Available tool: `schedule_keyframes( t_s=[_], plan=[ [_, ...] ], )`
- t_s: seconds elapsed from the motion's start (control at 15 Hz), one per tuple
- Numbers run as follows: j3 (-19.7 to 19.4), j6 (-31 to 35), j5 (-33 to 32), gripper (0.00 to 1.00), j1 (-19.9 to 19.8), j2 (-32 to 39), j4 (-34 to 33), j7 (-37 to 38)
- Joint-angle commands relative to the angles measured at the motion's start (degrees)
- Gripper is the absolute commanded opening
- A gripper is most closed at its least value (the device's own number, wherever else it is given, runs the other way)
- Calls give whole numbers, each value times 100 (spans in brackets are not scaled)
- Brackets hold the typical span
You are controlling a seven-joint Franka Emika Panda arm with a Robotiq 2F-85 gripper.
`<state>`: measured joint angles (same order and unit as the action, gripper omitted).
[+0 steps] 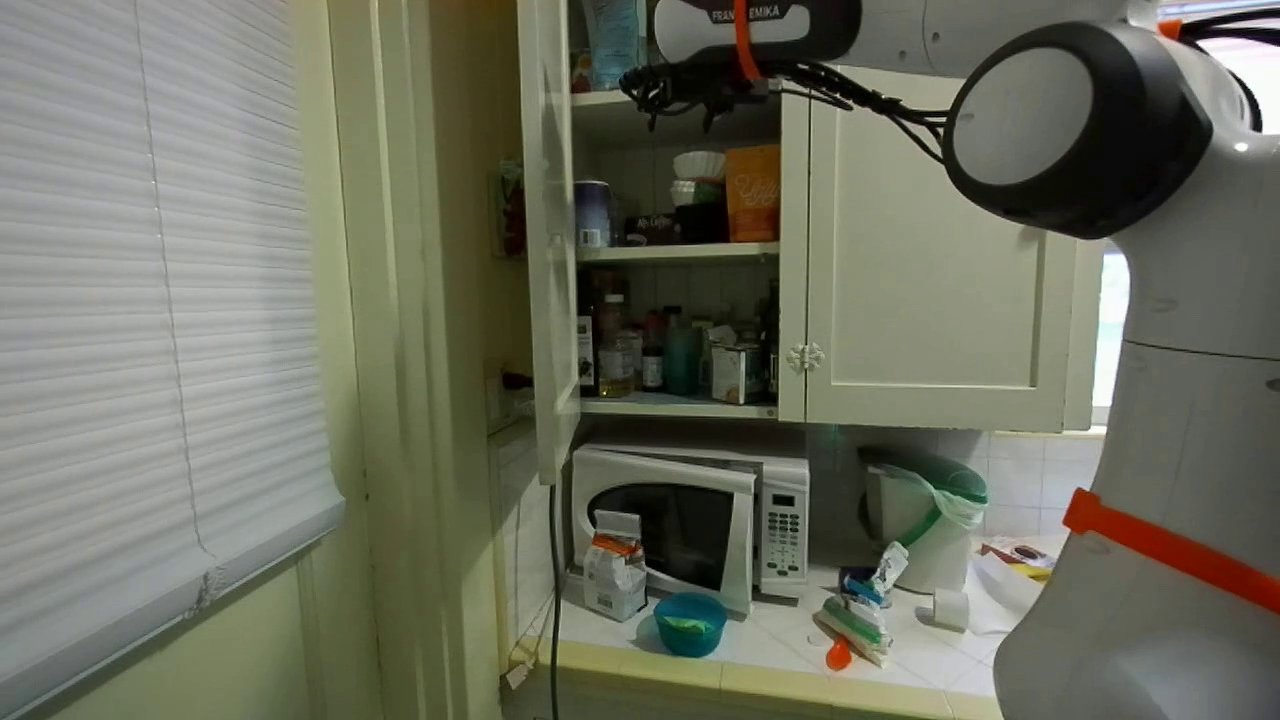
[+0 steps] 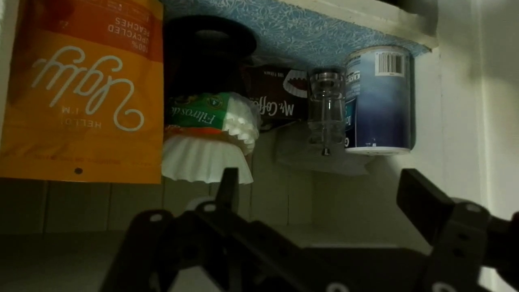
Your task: Move the cupcake liners to the bottom shelf
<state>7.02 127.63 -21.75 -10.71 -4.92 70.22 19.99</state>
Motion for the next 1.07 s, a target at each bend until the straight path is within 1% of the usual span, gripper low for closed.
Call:
schedule_keyframes(
  t_s=[0.0,0.27,0.67,0.73,0.8,1.0],
  plan=[
    [-46,499,-124,100,-49,317,-359,-147],
    [-85,1211,-77,100,-111,665,-705,-261],
    [-83,2536,-45,100,-105,919,-844,-501],
    [-102,2594,-113,100,-106,976,-921,-381],
    [-89,2438,-14,100,-102,789,-645,-416],
    [-90,2513,-14,100,-103,860,-745,-416]
  ],
)
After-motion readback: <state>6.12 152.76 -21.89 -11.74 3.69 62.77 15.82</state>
